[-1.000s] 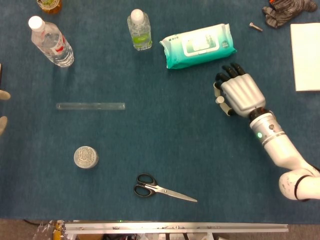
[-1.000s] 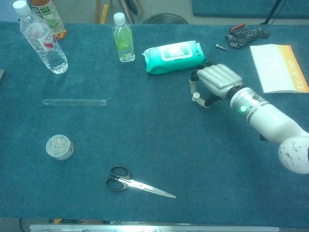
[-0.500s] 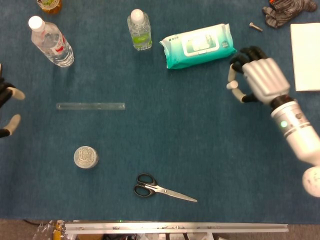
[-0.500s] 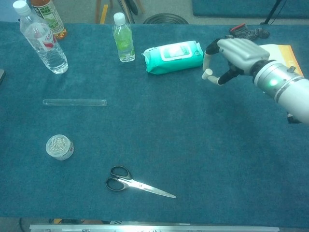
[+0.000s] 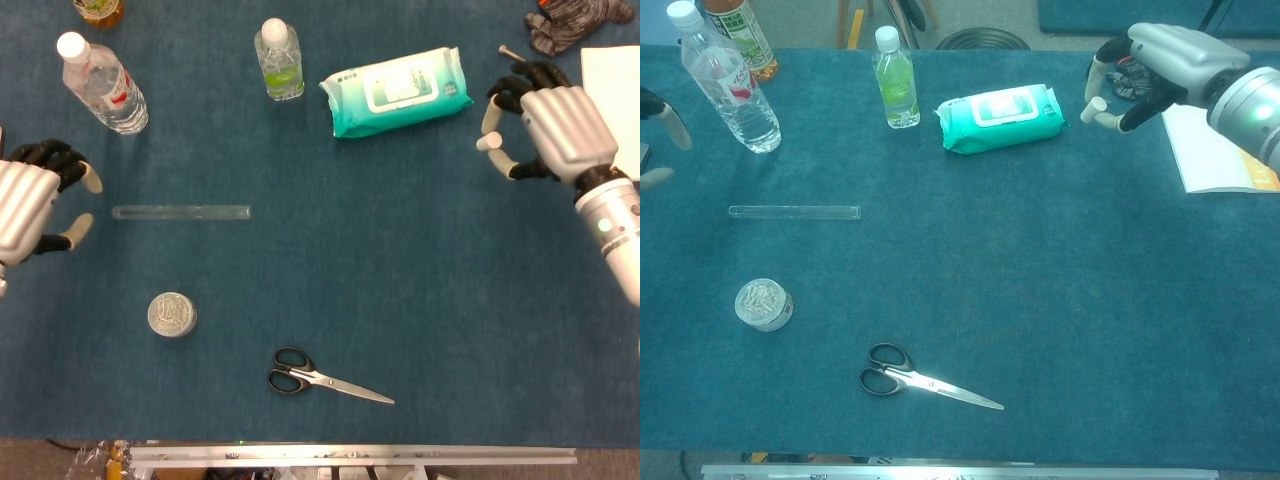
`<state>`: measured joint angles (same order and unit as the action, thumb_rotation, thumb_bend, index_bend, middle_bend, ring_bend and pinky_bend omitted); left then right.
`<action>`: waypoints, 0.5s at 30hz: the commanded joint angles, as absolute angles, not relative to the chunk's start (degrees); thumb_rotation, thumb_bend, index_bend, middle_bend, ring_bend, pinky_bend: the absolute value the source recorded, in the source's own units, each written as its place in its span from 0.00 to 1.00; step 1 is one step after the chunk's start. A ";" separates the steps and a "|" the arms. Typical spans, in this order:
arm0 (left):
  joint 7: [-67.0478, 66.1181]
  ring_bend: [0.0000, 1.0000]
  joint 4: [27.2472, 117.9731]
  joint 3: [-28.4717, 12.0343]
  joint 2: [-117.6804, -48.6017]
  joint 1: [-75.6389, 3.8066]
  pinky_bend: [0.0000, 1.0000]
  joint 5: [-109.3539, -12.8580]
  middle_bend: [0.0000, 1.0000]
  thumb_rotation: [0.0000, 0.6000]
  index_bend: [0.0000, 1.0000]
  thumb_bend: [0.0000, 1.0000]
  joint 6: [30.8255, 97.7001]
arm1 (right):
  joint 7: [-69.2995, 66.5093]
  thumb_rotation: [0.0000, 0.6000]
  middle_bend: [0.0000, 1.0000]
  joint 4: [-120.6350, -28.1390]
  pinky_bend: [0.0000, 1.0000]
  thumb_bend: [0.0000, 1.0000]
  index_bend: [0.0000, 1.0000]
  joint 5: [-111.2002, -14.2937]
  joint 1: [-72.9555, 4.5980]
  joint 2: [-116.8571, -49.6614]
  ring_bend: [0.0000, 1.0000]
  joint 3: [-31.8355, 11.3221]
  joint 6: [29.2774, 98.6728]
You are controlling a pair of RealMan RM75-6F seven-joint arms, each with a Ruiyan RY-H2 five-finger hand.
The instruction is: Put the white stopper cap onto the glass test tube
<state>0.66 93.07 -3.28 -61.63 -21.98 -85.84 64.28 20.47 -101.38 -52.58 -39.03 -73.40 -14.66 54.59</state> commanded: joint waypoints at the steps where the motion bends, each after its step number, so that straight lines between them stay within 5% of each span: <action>1: -1.48 0.21 92.06 -3.46 -63.96 -22.26 0.25 -83.80 0.34 0.93 0.42 0.29 63.80 | 20.24 1.00 0.30 -101.55 0.09 0.30 0.56 -52.21 -39.31 -72.99 0.12 -14.63 54.68; 9: -5.19 0.19 91.62 -4.59 -67.52 -23.23 0.25 -75.50 0.32 0.89 0.42 0.29 60.27 | 19.49 1.00 0.30 -101.87 0.09 0.30 0.56 -51.98 -39.81 -72.44 0.12 -14.05 55.06; 15: -9.70 0.05 91.28 -4.87 -69.58 -23.96 0.18 -69.77 0.21 0.88 0.42 0.29 58.37 | 18.68 1.00 0.30 -101.82 0.09 0.30 0.56 -52.17 -39.91 -71.93 0.12 -13.60 55.30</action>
